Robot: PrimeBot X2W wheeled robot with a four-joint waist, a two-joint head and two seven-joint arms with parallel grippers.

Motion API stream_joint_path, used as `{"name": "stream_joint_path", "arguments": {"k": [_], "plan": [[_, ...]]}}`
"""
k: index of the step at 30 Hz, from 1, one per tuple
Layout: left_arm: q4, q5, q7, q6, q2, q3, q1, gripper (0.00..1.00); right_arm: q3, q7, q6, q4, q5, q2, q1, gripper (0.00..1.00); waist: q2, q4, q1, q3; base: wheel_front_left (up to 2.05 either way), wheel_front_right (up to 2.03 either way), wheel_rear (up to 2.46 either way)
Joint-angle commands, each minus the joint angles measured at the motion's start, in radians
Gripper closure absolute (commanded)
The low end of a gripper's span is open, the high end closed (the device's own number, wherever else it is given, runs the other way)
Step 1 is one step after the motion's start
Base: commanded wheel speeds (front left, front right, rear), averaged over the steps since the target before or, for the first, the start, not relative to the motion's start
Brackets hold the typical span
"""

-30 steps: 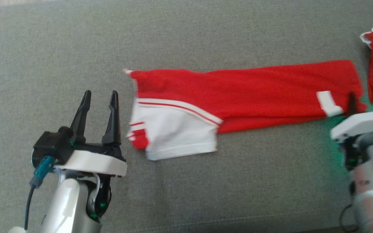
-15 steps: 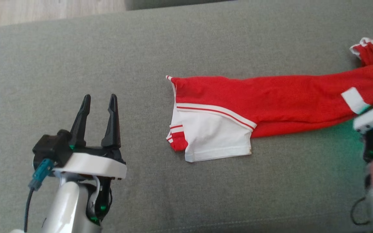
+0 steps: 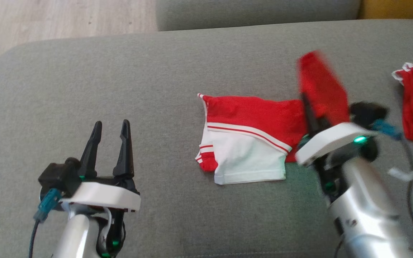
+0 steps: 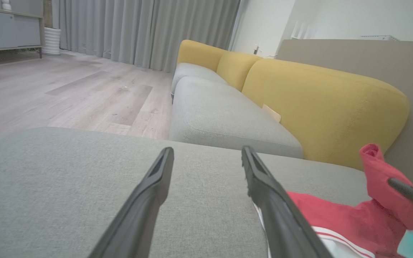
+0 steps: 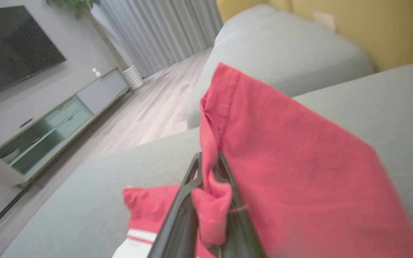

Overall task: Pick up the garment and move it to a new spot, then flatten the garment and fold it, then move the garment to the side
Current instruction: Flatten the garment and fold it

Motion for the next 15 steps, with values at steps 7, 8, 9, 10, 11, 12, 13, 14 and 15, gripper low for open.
{"name": "stream_joint_path", "arguments": {"k": [7, 8, 9, 10, 11, 12, 13, 14, 15], "plan": [[-0.030, -0.013, -0.008, 0.009, 0.003, 0.001, -0.031, 0.00, 0.258, -0.044, -0.001, -0.012, 0.153, 0.011, -0.017, 1.00, 0.0000, 0.062, 0.0000, 0.021, 0.00, 0.00, 0.00], [-0.028, -0.014, -0.008, 0.010, 0.003, -0.003, -0.032, 0.00, 0.281, -0.055, -0.001, 0.001, 0.172, 0.011, -0.022, 1.00, 0.0000, 0.071, 0.0000, 0.024, 0.00, 0.00, 0.00], [-0.027, -0.015, -0.008, 0.011, 0.003, -0.008, -0.033, 0.00, 0.302, -0.065, -0.001, 0.014, 0.190, 0.011, -0.028, 1.00, 0.0000, 0.081, 0.0000, 0.026, 0.00, 0.00, 0.00], [-0.026, -0.016, -0.008, 0.012, 0.003, -0.011, -0.033, 0.00, 0.325, -0.074, -0.001, 0.027, 0.210, 0.011, -0.035, 1.00, 0.0000, 0.089, 0.0000, 0.028, 0.00, 0.00, 0.00], [-0.025, -0.017, -0.008, 0.013, 0.003, -0.014, -0.034, 0.00, 0.346, -0.085, -0.001, 0.040, 0.230, 0.011, -0.042, 1.00, 0.0000, 0.098, 0.0000, 0.030, 0.00, 0.00, 0.00], [-0.023, -0.017, -0.008, 0.013, 0.003, -0.017, -0.034, 0.00, 0.369, -0.094, -0.001, 0.055, 0.245, 0.011, -0.050, 1.00, 0.0000, 0.106, 0.0000, 0.032, 0.00, 0.00, 0.00], [-0.023, -0.017, -0.008, 0.013, 0.003, -0.017, -0.034, 0.00, 0.369, -0.094, -0.001, 0.055, 0.245, 0.011, -0.050, 1.00, 0.0000, 0.106, 0.0000, 0.032, 0.00, 0.00, 0.00], [-0.021, -0.017, -0.008, 0.013, 0.003, -0.020, -0.034, 0.00, 0.390, -0.104, -0.001, 0.069, 0.259, 0.011, -0.057, 1.00, 0.0000, 0.114, 0.0000, 0.034, 0.00, 0.00, 0.00], [-0.020, -0.018, -0.008, 0.013, 0.003, -0.023, -0.034, 0.00, 0.409, -0.114, -0.001, 0.084, 0.272, 0.011, -0.065, 1.00, 0.0000, 0.121, 0.0000, 0.035, 0.00, 0.00, 0.00]]}}
